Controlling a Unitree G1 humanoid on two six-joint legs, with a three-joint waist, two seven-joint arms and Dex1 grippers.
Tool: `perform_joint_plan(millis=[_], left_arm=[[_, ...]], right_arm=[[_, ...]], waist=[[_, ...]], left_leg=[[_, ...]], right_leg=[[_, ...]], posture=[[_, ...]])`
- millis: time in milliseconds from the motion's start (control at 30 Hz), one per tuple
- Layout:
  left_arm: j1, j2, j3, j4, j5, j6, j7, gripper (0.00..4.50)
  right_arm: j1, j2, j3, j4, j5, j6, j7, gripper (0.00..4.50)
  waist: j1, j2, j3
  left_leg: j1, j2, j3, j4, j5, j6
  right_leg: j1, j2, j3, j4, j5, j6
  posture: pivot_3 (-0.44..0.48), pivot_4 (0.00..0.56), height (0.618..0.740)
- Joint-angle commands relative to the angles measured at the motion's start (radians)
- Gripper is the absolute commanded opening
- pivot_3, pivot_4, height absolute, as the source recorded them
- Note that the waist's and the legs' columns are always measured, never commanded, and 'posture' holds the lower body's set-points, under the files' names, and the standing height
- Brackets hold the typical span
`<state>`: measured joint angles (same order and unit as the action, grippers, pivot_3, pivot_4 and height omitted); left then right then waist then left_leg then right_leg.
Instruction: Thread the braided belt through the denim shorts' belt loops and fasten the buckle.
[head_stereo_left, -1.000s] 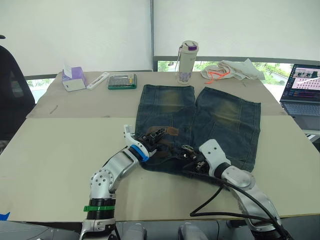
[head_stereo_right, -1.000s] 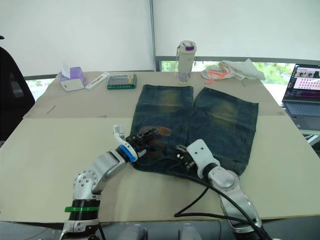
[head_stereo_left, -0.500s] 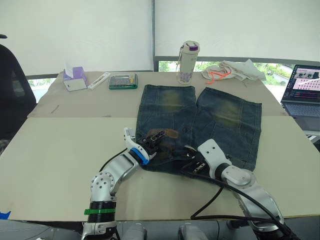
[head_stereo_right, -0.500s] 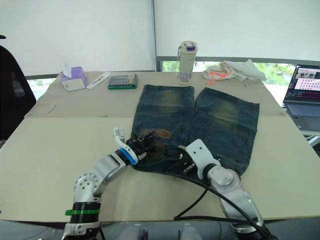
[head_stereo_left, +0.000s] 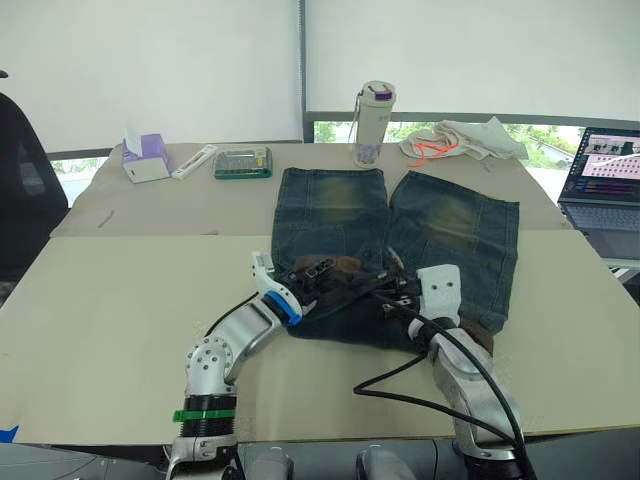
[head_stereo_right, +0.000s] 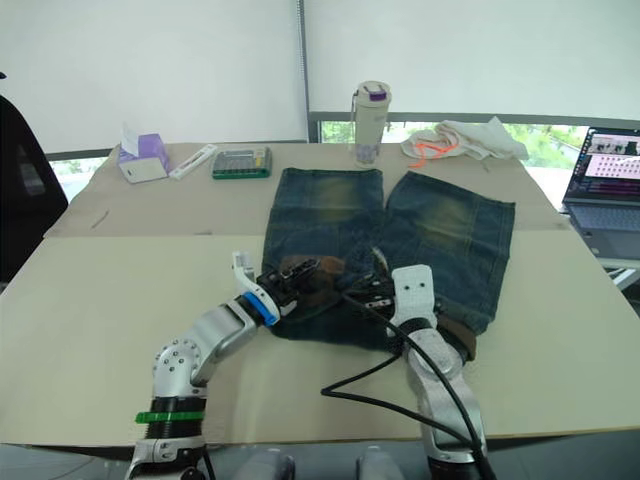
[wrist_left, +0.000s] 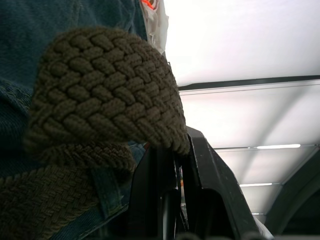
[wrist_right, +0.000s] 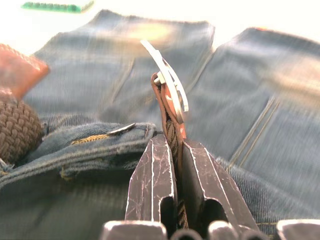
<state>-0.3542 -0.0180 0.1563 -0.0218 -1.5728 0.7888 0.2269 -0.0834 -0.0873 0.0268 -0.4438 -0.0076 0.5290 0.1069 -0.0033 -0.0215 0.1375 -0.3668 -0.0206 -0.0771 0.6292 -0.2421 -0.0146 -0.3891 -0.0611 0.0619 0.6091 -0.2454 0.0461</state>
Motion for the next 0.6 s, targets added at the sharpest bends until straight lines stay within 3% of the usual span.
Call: perform_joint_plan(millis=[33, 367, 600], left_arm=[[-0.040, -0.045, 0.010, 0.001, -0.047, -0.008, 0.027, 0.00], [-0.117, -0.221, 0.064, 0.007, -0.275, -0.120, 0.196, 0.00], [-0.117, -0.226, 0.019, 0.046, -0.298, -0.148, 0.207, 0.00]], right_arm=[[0.005, -0.005, -0.019, 0.002, -0.008, -0.164, -0.015, 0.01], [0.005, -0.082, 0.049, 0.182, -0.096, -0.599, 0.001, 0.01], [-0.007, -0.074, 0.062, 0.227, -0.124, -0.704, -0.016, 0.01]], waist=[[0.000, 0.000, 0.000], [-0.009, 0.000, 0.000], [-0.008, 0.000, 0.000]], left_leg=[[0.000, 0.000, 0.000, 0.000, 0.000, 0.000], [0.000, 0.000, 0.001, -0.001, 0.000, 0.000], [0.000, 0.000, 0.001, 0.000, 0.000, 0.000]], right_leg=[[0.000, 0.000, 0.000, 0.000, 0.000, 0.000], [0.000, 0.001, 0.000, 0.000, 0.000, 0.001], [0.000, 0.001, 0.000, 0.000, 0.000, 0.000]], posture=[[0.000, 0.150, 0.740], [0.000, 0.150, 0.740], [0.000, 0.150, 0.740]])
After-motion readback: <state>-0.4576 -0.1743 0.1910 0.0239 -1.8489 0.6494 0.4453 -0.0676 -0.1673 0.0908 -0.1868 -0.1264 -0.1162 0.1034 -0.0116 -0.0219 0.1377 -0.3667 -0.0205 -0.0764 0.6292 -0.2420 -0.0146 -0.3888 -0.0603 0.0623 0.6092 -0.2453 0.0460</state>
